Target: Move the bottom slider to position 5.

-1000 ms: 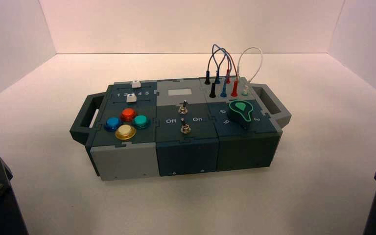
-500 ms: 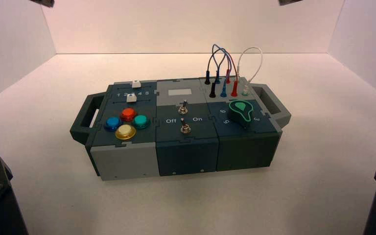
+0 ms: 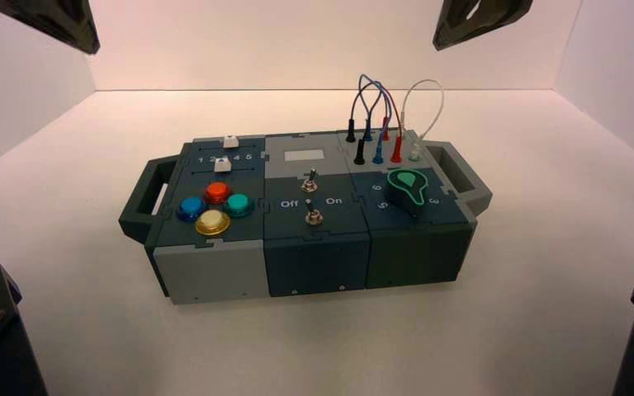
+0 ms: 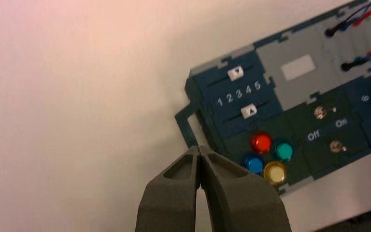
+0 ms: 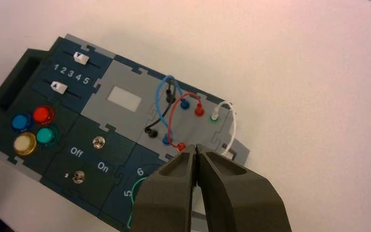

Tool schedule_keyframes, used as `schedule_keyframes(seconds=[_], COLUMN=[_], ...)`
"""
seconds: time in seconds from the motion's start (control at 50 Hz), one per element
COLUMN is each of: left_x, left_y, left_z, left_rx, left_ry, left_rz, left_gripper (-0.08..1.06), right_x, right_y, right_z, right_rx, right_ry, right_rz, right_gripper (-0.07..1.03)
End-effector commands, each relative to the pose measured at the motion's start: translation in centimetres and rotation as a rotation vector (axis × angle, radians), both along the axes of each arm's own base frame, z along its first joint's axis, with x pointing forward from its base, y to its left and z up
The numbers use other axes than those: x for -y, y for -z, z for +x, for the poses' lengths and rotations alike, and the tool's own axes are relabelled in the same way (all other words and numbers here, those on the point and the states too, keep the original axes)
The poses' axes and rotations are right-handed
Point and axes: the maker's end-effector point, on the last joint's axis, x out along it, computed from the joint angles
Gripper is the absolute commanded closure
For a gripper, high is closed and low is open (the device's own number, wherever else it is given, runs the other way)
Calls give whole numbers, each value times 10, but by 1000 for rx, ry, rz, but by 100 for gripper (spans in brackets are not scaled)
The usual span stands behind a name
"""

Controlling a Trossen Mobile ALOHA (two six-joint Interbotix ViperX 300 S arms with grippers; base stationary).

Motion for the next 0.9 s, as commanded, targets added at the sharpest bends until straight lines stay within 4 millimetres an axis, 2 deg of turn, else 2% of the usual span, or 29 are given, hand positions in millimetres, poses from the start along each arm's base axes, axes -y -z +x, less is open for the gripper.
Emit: schedule_keyframes(seconds=[0.02, 0.26, 0.48, 0.7, 0.9], left_x=[2, 3, 7, 9, 12], left_y=[-7, -1, -1, -3, 8], left_z=[5, 3, 3, 7, 9], left_rx=[8, -36, -91, -104, -151], left_ry=[2, -1, -27, -46, -53], left_rz=[-5, 5, -14, -23, -12], left_gripper=[101, 101, 101, 101, 101], right_x=[-6, -7, -28, -34, -44], right_y=[-16, -16, -18, -13, -13], right_z=[7, 6, -5, -9, -12], right_rx=[34, 29, 17, -16, -21], right_ry=[-3, -5, -81, -88, -119], right_rz=[24, 29, 30, 37, 37], right_gripper=[98, 98, 98, 98, 98])
